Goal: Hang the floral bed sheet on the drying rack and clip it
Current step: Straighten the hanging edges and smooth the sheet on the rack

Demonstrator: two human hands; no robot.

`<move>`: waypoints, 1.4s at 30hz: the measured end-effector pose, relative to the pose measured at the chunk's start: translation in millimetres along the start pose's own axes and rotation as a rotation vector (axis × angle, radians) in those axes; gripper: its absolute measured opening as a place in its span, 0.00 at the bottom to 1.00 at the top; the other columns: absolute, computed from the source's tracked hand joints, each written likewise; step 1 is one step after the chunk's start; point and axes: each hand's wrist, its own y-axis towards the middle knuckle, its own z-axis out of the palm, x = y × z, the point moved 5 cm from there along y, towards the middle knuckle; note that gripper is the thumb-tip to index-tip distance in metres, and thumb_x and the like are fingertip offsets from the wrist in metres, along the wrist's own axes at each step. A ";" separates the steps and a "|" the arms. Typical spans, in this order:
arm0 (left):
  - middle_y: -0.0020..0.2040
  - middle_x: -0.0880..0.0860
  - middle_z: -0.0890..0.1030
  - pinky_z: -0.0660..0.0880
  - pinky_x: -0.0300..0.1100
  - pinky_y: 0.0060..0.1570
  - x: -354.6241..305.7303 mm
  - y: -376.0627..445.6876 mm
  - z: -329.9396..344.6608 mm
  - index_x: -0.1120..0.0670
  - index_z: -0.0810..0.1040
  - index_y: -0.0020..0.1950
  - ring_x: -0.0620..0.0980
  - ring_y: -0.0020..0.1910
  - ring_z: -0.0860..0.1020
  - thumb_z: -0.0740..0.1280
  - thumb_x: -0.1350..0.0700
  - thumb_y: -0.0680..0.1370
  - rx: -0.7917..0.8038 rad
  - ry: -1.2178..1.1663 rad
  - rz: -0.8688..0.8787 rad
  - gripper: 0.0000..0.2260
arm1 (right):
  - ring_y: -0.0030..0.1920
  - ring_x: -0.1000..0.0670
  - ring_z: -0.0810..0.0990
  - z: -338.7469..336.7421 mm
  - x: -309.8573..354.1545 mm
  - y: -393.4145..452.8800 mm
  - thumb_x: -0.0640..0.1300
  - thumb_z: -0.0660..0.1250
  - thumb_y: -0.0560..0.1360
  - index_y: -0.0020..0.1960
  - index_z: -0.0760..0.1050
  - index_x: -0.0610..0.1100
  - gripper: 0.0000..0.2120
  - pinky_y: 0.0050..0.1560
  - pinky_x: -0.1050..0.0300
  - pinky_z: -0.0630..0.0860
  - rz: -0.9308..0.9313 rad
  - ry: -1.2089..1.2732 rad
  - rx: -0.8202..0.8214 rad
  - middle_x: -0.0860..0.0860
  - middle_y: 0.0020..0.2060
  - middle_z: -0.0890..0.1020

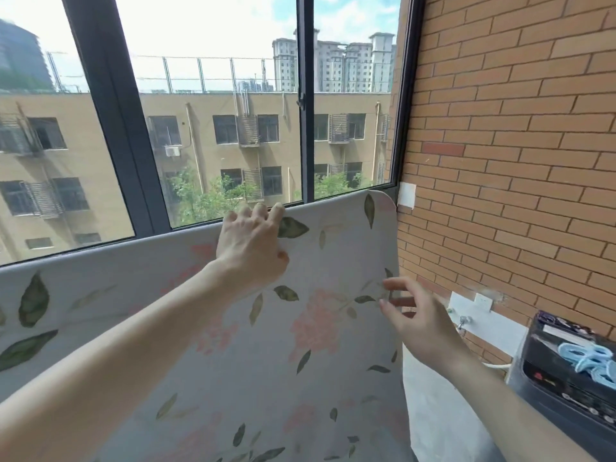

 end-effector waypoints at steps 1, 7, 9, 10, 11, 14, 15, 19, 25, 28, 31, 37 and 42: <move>0.62 0.54 0.75 0.67 0.53 0.63 -10.5 9.4 3.5 0.49 0.61 0.77 0.57 0.60 0.73 0.65 0.42 0.74 -0.011 0.000 0.010 0.32 | 0.52 0.65 0.80 -4.4 -7.1 13.1 0.48 0.72 0.79 0.61 0.77 0.56 0.11 0.49 0.68 0.76 0.010 0.009 -0.006 0.62 0.56 0.81; 0.55 0.53 0.77 0.69 0.49 0.47 -65.0 66.7 18.6 0.51 0.69 0.67 0.56 0.53 0.78 0.63 0.42 0.77 -0.053 -0.048 0.073 0.22 | 0.53 0.62 0.80 -35.1 -32.0 92.6 0.53 0.69 0.81 0.62 0.77 0.57 0.10 0.46 0.67 0.74 0.027 -0.010 -0.011 0.65 0.57 0.81; 0.52 0.52 0.78 0.67 0.47 0.42 -80.3 83.6 23.9 0.51 0.69 0.64 0.55 0.48 0.78 0.63 0.43 0.77 -0.058 -0.059 0.084 0.19 | 0.53 0.62 0.79 -48.3 -38.1 118.7 0.52 0.67 0.82 0.62 0.76 0.57 0.09 0.45 0.67 0.74 0.025 0.000 -0.037 0.66 0.55 0.80; 0.51 0.51 0.78 0.67 0.47 0.41 -86.2 91.0 25.6 0.51 0.69 0.62 0.55 0.45 0.77 0.63 0.43 0.78 -0.066 -0.057 0.084 0.17 | 0.53 0.62 0.79 -54.1 -42.8 131.6 0.52 0.67 0.82 0.62 0.76 0.58 0.09 0.46 0.65 0.74 0.023 0.004 -0.055 0.66 0.55 0.80; 0.48 0.51 0.78 0.67 0.46 0.40 -91.6 96.9 26.7 0.51 0.69 0.60 0.54 0.41 0.75 0.63 0.43 0.78 -0.072 -0.058 0.080 0.16 | 0.54 0.62 0.79 -58.4 -48.8 143.4 0.51 0.66 0.83 0.62 0.76 0.58 0.09 0.48 0.62 0.75 0.026 0.008 -0.067 0.66 0.55 0.80; 0.42 0.49 0.76 0.68 0.46 0.37 -103.6 110.7 30.2 0.51 0.68 0.54 0.54 0.37 0.72 0.61 0.42 0.78 -0.079 -0.049 0.052 0.14 | 0.56 0.59 0.80 -63.0 -71.0 176.2 0.53 0.64 0.83 0.65 0.77 0.56 0.11 0.53 0.57 0.77 0.051 -0.008 -0.052 0.62 0.57 0.81; 0.41 0.48 0.76 0.68 0.46 0.36 -105.1 113.9 31.2 0.50 0.68 0.53 0.54 0.37 0.72 0.61 0.40 0.78 -0.077 -0.042 0.042 0.14 | 0.57 0.58 0.80 -62.7 -76.5 187.3 0.54 0.64 0.83 0.66 0.77 0.55 0.13 0.54 0.56 0.78 0.051 -0.013 -0.039 0.60 0.58 0.81; 0.38 0.45 0.73 0.66 0.45 0.35 -103.6 118.5 33.6 0.48 0.68 0.51 0.53 0.37 0.71 0.58 0.35 0.79 -0.075 -0.004 -0.011 0.16 | 0.61 0.52 0.81 -51.1 -93.4 238.4 0.60 0.63 0.82 0.69 0.77 0.57 0.18 0.61 0.45 0.80 0.052 -0.007 0.047 0.57 0.61 0.82; 0.31 0.43 0.68 0.64 0.45 0.35 -97.8 111.3 30.4 0.46 0.68 0.45 0.51 0.34 0.69 0.58 0.28 0.75 -0.110 0.061 -0.165 0.21 | 0.58 0.49 0.85 -10.6 -113.5 283.9 0.56 0.60 0.85 0.60 0.84 0.49 0.18 0.60 0.49 0.82 0.020 0.239 0.403 0.54 0.55 0.87; 0.29 0.43 0.71 0.65 0.44 0.35 -96.9 108.3 26.9 0.46 0.71 0.42 0.50 0.32 0.70 0.60 0.27 0.72 -0.117 0.061 -0.248 0.23 | 0.57 0.37 0.84 -5.3 -128.3 286.8 0.47 0.62 0.84 0.58 0.84 0.36 0.17 0.54 0.52 0.84 0.029 0.419 0.572 0.40 0.53 0.87; 0.28 0.42 0.73 0.64 0.44 0.34 -102.5 107.9 23.1 0.44 0.72 0.40 0.47 0.31 0.72 0.61 0.26 0.70 -0.124 0.035 -0.286 0.22 | 0.55 0.33 0.83 -5.8 -137.4 299.9 0.45 0.66 0.82 0.55 0.83 0.33 0.15 0.59 0.44 0.82 -0.026 0.460 0.639 0.36 0.51 0.86; 0.30 0.33 0.77 0.69 0.42 0.36 -110.9 117.3 19.8 0.45 0.75 0.38 0.39 0.31 0.75 0.64 0.24 0.70 -0.041 -0.018 -0.377 0.24 | 0.42 0.45 0.81 -8.4 -132.8 333.1 0.42 0.64 0.84 0.44 0.82 0.46 0.12 0.52 0.39 0.79 -0.186 0.477 0.577 0.43 0.39 0.84; 0.29 0.45 0.78 0.72 0.45 0.38 -110.8 124.3 18.8 0.47 0.78 0.42 0.44 0.32 0.77 0.57 0.19 0.69 0.098 -0.043 -0.455 0.32 | 0.35 0.48 0.69 -16.3 -92.4 359.8 0.45 0.65 0.84 0.42 0.79 0.47 0.12 0.34 0.54 0.65 -0.220 0.661 0.418 0.47 0.33 0.74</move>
